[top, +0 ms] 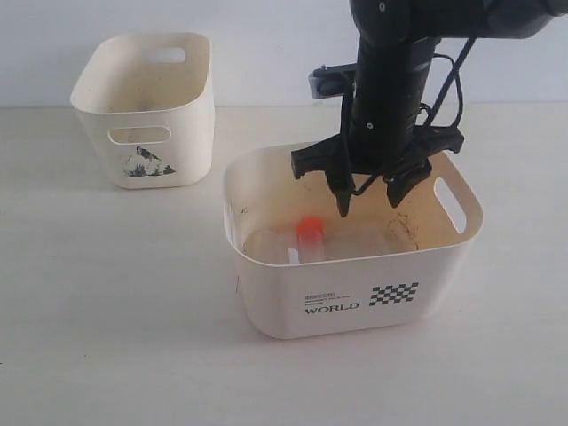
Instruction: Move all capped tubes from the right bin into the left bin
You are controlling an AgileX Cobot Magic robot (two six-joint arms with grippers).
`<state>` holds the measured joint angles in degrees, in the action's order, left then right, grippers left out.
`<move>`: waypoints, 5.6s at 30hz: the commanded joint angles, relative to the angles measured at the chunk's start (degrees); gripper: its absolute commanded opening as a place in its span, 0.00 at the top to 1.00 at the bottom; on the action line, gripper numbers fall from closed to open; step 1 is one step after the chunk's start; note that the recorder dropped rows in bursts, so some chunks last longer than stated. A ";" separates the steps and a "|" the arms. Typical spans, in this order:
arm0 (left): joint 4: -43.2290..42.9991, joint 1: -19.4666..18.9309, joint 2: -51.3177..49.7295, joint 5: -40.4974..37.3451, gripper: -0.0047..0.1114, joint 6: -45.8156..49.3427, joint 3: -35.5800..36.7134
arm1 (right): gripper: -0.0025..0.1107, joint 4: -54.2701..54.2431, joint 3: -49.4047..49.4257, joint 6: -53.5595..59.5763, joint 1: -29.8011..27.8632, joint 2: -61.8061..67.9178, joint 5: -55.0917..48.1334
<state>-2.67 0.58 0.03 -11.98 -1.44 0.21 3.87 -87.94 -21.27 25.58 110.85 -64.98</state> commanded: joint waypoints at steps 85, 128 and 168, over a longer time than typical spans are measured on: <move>-0.13 -0.02 -0.03 -0.05 0.92 -0.54 -0.21 | 0.47 6.97 0.64 -1.33 2.23 5.72 -4.99; -0.13 -0.02 -0.03 -0.06 0.92 -0.54 -0.21 | 0.57 6.79 3.99 -3.77 2.85 5.18 0.66; -0.13 -0.02 -0.03 0.11 0.92 -0.54 -0.21 | 0.98 7.76 3.87 -4.38 2.95 0.04 2.95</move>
<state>-2.67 0.58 0.03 -11.98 -1.44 0.21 10.63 -83.97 -25.52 28.53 113.62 -61.59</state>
